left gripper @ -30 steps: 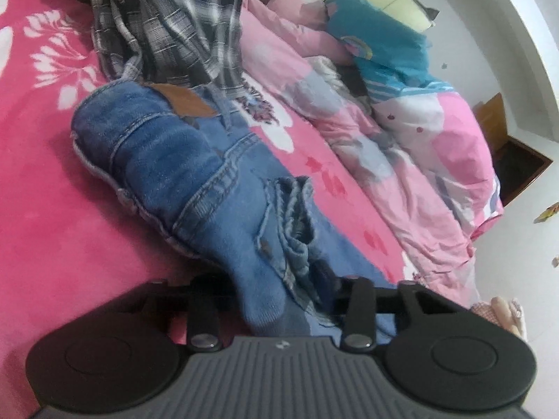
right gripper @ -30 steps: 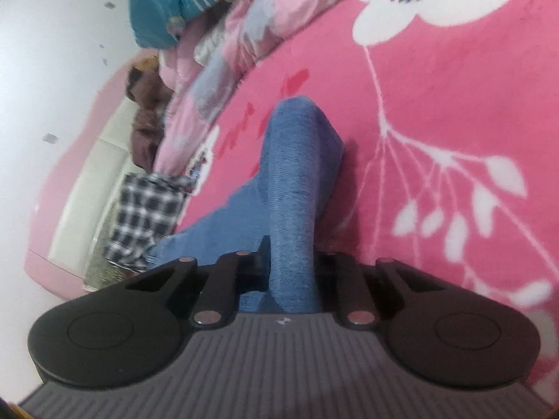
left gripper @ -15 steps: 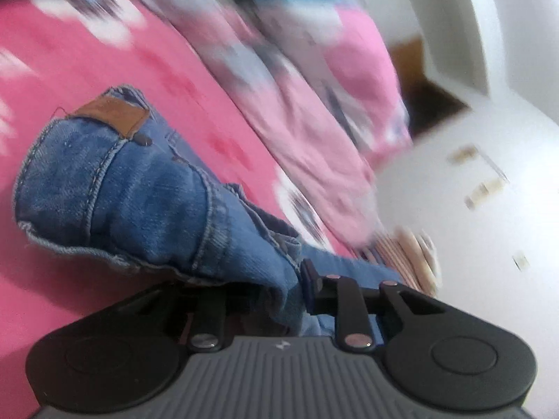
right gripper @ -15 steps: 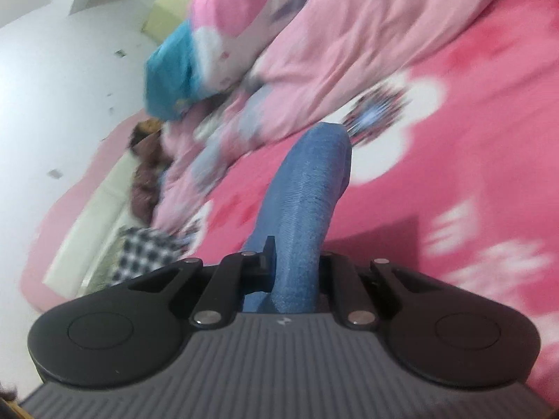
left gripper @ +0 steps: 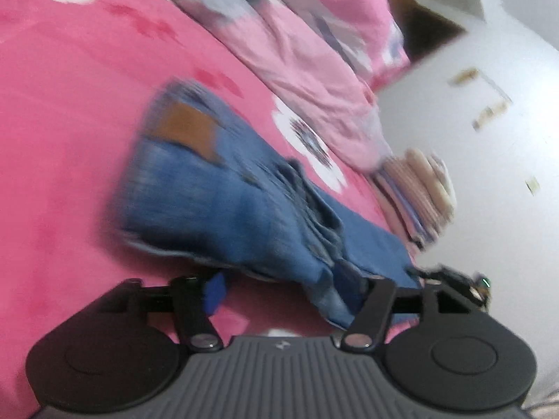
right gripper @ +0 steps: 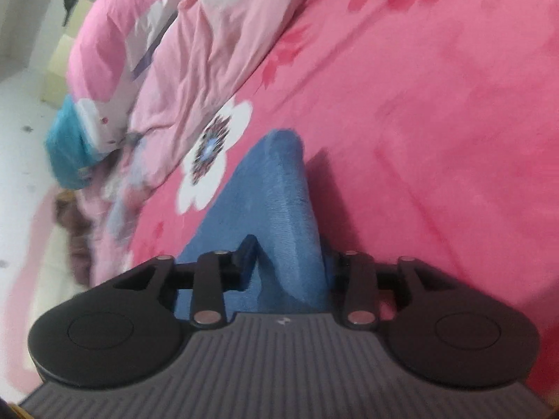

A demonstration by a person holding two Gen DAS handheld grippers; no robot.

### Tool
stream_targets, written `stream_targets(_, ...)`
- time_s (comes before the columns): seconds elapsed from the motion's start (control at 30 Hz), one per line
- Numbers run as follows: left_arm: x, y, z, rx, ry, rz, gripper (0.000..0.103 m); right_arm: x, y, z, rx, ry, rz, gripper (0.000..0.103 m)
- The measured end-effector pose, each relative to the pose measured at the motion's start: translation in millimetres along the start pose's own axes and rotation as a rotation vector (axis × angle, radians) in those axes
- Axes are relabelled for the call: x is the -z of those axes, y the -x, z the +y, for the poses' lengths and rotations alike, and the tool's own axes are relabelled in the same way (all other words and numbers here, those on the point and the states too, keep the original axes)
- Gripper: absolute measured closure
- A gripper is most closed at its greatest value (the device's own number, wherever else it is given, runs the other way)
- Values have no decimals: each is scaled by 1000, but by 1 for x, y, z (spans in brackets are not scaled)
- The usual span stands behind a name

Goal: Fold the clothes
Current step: 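Carry the leg end over toward the waistband with the right gripper, then lay the leg end on the waistband and open the right gripper while the left gripper pinches the fold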

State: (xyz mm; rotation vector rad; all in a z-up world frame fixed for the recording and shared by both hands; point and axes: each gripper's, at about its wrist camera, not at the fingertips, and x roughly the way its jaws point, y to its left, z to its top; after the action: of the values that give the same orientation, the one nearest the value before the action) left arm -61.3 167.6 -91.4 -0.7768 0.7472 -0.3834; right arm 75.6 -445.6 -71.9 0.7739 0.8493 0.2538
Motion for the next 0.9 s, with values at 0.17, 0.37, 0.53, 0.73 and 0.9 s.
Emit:
stream_targets(0.17,-9,20,32,38,142,-66,26,21,53,34,84,103,-157,61)
stream_targets(0.37,-24,4,33,-27,247,-167,34,65,64,85,-26,206,-165,61)
stream_targets(0.53,-25,22,15,-36,140,-296,71,99,50,140,-126,324,-106,61)
stream_targets(0.73,-28,27,33,-138,115,-244,62,150,7,213,-157,711,-7,60)
stream_targets(0.9,-24,43,44,-157,121,-300,45,204,-44,256,-84,1056,73,60)
